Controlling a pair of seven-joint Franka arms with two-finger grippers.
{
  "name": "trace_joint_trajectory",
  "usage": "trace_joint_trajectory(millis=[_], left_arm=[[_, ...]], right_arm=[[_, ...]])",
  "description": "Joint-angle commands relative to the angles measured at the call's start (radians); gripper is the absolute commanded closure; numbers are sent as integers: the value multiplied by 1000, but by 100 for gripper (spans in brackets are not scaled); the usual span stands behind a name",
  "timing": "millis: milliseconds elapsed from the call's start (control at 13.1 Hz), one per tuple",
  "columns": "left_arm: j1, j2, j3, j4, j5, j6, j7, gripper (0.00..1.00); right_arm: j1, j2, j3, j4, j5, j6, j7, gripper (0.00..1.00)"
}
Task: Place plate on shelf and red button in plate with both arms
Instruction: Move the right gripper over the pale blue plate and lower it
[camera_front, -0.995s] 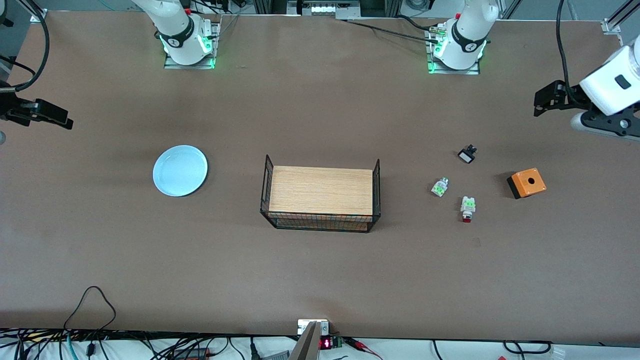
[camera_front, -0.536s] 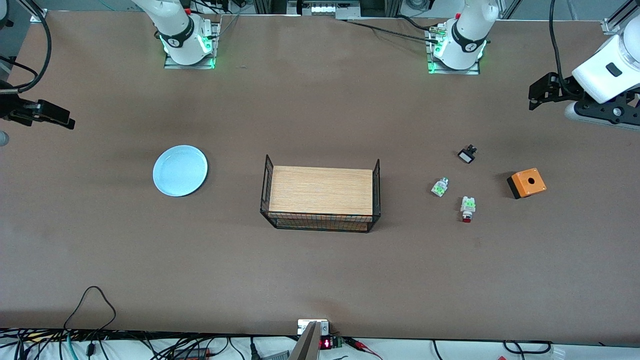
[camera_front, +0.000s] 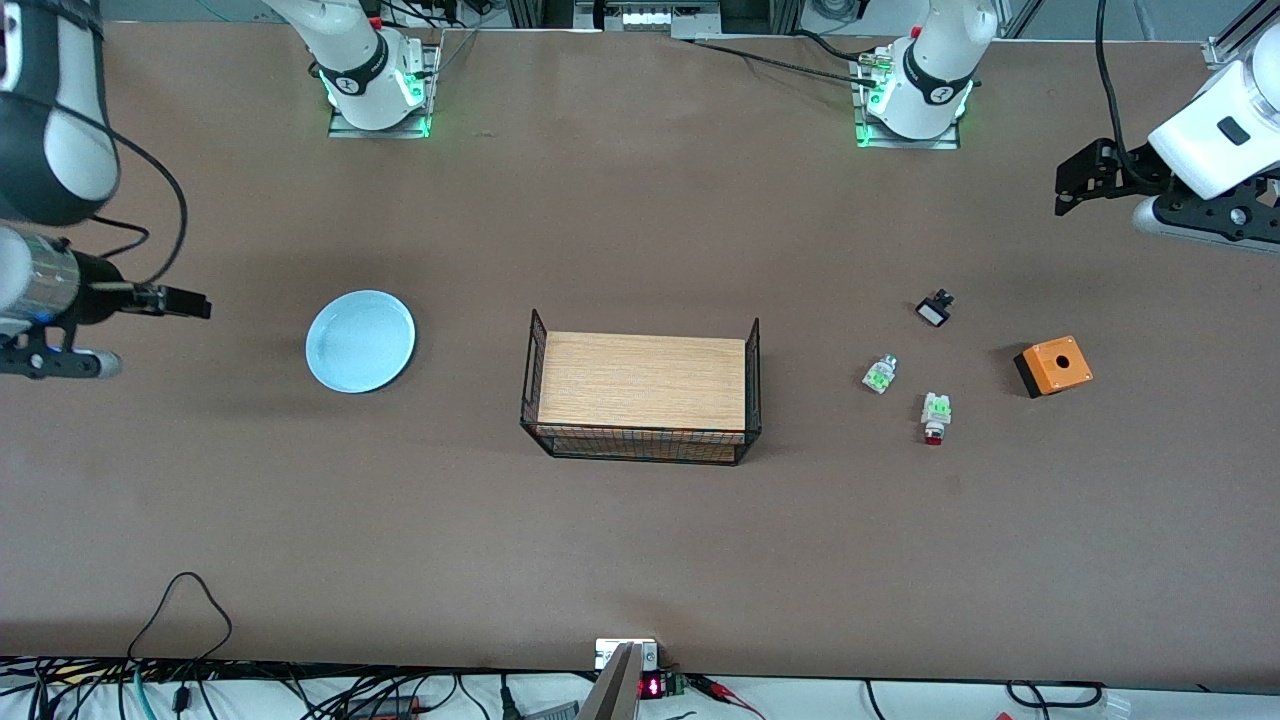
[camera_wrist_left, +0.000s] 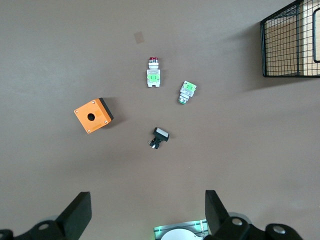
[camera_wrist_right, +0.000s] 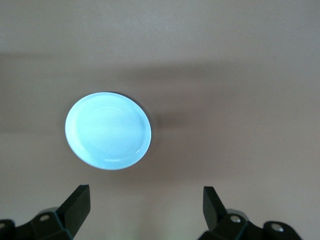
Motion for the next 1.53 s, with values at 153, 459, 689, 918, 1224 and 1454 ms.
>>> trace_joint_trajectory(millis=[153,459,689,918,1224,1454], left_arm=[[-61,-18,84,-17,-24,5,-3,0],[-68,-18,86,-10,-24,6,-5,0],[-65,-16,84,-8,-22,8,-5,0],[-54,-18,93,-2,-41,6,-2,0],[-51,-10,93,-4,-47,7,-3,0],[-52,-7,93,-8,-47,7,-5,0]], right_arm=[[5,-64,-5,-413,5,445,-20,0],[0,-48,-5,-639,5,767,-97,0],[0,14,-3,-687,5,854,-132,0],[2,18,-3,-701,5,879,-132,1],[5,55,-3,-699,5,887,-132,34],[9,73,-3,-698,5,895,-132,51]])
